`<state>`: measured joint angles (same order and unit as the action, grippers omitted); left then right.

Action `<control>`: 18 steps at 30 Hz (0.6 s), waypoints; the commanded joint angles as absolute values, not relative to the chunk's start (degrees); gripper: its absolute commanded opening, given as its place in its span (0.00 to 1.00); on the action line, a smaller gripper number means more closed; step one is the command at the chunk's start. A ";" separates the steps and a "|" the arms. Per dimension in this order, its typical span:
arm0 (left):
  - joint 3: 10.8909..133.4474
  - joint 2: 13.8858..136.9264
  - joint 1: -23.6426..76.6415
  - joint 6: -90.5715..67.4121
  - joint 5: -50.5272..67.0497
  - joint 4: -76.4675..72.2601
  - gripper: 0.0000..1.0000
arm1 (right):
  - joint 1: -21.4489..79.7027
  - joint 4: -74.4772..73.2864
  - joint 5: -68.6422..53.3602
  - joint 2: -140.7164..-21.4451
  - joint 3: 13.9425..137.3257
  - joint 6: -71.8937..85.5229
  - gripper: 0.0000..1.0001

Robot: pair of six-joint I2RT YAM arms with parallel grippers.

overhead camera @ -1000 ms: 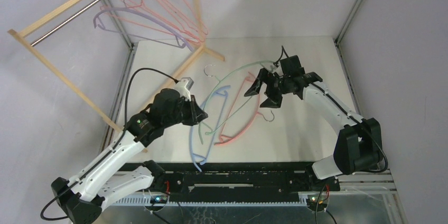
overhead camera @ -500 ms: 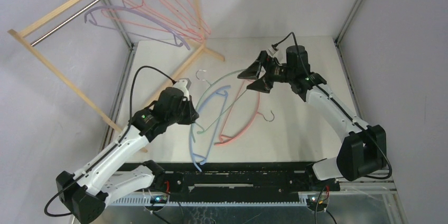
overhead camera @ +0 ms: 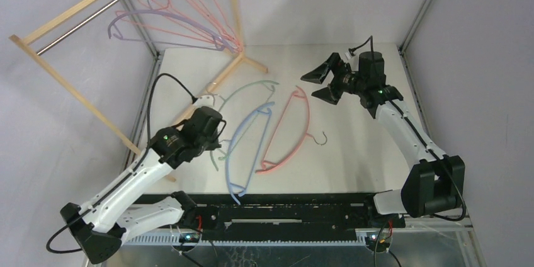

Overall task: Organize the hangers
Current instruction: Pick up the hanger at the center of the board, then adjust the hanger.

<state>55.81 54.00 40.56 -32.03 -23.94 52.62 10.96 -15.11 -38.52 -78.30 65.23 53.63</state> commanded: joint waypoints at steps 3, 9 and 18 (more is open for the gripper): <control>64.08 53.80 41.58 -44.27 -46.42 70.33 0.00 | 11.43 -15.73 -39.35 -79.70 65.90 51.60 1.00; 69.72 54.73 41.57 -49.69 -54.70 81.20 0.00 | 11.47 -14.88 -40.63 -80.98 65.92 52.28 1.00; 80.82 61.22 40.87 -40.65 -63.87 80.44 0.00 | 11.45 -15.43 -41.53 -82.72 66.86 52.13 1.00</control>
<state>75.29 58.76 41.15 -44.60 -55.24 81.76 11.29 -16.23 -40.58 -82.08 65.23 52.88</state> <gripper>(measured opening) 0.067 1.000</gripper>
